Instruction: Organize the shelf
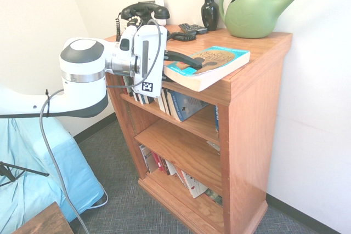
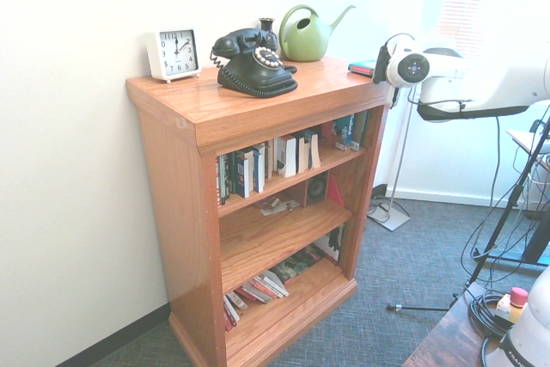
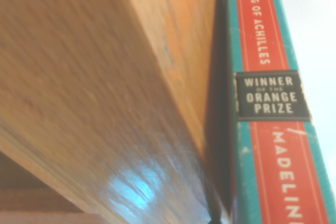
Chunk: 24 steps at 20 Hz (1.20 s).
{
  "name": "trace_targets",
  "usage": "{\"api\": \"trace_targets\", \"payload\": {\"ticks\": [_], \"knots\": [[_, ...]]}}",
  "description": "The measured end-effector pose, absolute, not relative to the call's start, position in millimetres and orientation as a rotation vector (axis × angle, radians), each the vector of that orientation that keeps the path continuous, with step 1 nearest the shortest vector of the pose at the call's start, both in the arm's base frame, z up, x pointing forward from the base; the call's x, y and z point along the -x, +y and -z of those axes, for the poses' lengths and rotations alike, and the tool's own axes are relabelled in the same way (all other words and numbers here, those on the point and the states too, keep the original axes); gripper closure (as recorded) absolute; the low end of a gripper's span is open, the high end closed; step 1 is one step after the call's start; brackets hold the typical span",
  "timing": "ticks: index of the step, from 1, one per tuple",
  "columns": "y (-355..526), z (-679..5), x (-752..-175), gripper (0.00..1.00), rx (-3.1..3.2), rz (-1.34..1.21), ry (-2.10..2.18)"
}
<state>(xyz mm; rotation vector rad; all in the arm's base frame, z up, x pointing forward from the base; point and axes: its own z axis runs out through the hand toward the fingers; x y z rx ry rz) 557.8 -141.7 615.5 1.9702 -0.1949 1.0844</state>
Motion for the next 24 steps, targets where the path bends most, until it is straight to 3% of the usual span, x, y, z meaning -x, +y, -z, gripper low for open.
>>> {"api": "trace_targets", "payload": {"ticks": [12,24], "knots": [[-141,-626,-550,1.0,-2.0,-1.115,-0.277],[-144,-673,-451,1.0,-2.059,-1.158,-0.512]]}}
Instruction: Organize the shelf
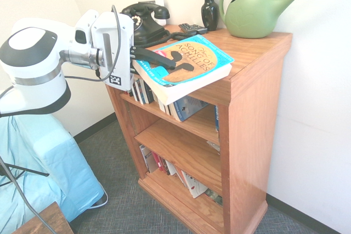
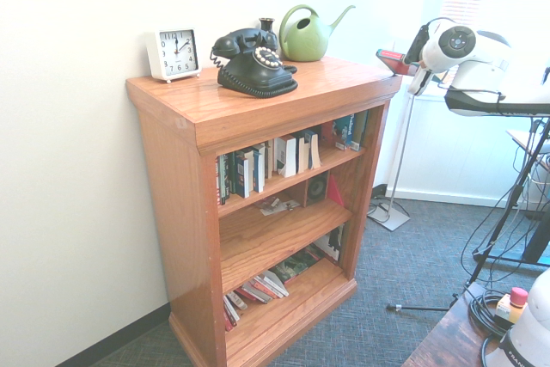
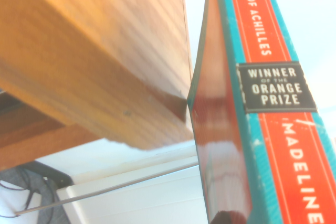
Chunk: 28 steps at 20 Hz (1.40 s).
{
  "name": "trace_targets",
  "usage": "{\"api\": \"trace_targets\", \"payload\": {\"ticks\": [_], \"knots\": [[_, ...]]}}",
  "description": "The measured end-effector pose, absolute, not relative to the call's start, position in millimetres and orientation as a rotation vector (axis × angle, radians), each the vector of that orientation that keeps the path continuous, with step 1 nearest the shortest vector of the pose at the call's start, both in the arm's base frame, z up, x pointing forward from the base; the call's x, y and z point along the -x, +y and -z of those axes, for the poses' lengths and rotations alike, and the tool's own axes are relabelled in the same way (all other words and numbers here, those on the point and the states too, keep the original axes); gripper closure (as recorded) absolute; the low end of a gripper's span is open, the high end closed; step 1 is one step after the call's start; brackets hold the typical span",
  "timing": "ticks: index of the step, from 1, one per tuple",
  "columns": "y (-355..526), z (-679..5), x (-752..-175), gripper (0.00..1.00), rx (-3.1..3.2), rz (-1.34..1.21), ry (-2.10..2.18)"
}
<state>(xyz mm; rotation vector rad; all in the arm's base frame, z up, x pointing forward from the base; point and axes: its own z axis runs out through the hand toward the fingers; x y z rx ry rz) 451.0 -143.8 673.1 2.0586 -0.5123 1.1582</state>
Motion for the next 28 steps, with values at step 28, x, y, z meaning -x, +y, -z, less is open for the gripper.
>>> {"api": "trace_targets", "payload": {"ticks": [28], "knots": [[-80,-525,-358,1.0,-2.657,-1.151,-0.868]]}}
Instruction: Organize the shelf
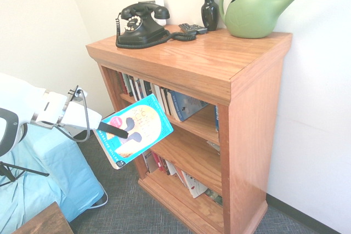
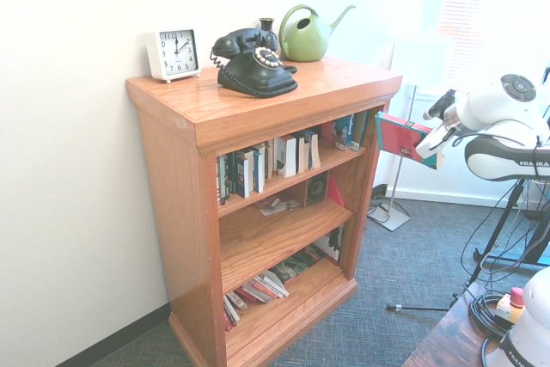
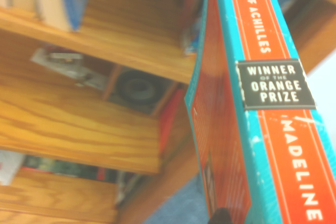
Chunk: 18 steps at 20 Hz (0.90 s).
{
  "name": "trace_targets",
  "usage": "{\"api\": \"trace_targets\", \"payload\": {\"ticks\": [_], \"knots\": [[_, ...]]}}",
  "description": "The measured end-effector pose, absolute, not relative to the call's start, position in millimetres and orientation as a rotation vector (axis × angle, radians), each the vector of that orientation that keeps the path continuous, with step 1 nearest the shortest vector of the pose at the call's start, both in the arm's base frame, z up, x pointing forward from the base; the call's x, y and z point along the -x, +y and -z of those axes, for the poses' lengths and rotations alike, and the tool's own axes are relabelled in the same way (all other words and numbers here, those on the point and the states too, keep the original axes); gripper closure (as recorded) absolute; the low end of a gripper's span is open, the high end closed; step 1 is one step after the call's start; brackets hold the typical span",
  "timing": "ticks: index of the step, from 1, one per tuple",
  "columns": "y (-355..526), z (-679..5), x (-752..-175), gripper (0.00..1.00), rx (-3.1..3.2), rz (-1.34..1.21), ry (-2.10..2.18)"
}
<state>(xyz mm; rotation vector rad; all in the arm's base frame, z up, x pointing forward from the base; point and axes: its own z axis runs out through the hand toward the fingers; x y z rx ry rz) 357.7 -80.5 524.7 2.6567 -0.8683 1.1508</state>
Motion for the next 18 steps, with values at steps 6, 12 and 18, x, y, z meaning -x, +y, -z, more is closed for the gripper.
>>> {"api": "trace_targets", "payload": {"ticks": [6,12,18], "knots": [[-74,-485,-390,1.0,-2.726,-1.164,-0.906],[-79,-450,-430,1.0,-2.764,-1.195,-0.921],[-77,-440,-481,1.0,-2.795,-1.206,-0.926]]}}
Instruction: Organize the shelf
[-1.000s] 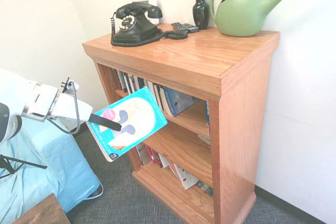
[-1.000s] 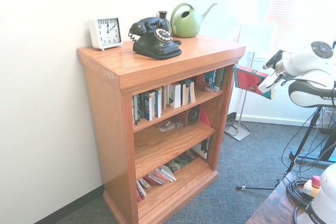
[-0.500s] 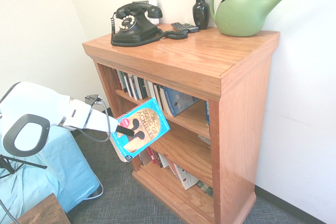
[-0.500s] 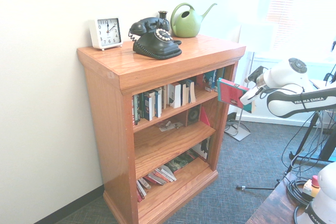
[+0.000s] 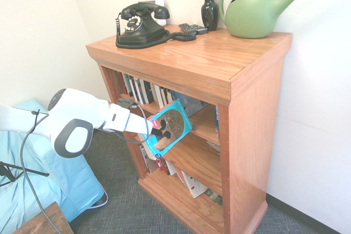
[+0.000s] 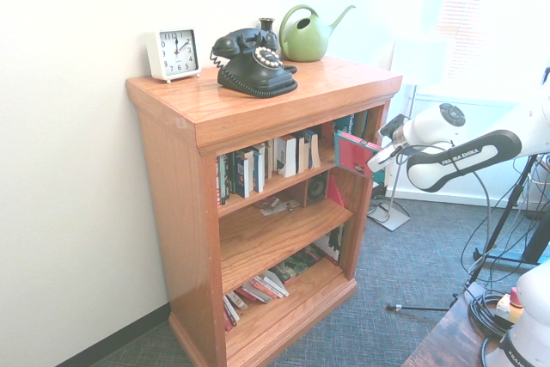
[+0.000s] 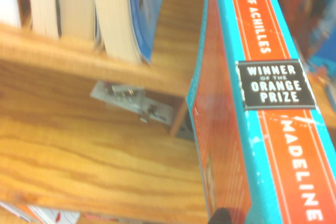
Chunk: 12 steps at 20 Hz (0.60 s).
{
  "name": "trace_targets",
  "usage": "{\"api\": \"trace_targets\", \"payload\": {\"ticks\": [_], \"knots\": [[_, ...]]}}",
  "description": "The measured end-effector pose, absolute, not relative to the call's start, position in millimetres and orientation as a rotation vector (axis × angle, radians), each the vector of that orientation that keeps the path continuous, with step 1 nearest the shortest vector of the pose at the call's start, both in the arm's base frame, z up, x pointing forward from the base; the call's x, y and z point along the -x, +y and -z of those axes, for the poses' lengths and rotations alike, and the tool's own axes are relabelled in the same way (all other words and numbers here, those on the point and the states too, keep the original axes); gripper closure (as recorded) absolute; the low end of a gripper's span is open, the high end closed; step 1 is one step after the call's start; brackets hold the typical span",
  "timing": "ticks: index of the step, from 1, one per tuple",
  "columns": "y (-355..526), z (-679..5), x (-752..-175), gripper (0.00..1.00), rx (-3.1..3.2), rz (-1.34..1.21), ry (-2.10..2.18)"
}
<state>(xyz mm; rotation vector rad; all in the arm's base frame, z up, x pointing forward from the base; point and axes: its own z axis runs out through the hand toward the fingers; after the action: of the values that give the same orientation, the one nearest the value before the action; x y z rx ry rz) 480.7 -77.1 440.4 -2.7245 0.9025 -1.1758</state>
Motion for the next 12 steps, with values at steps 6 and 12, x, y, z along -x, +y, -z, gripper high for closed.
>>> {"api": "trace_targets", "payload": {"ticks": [6,12], "knots": [[-66,-437,-513,1.0,2.697,1.169,0.896],[-61,-440,-541,1.0,2.679,1.171,0.913]]}}
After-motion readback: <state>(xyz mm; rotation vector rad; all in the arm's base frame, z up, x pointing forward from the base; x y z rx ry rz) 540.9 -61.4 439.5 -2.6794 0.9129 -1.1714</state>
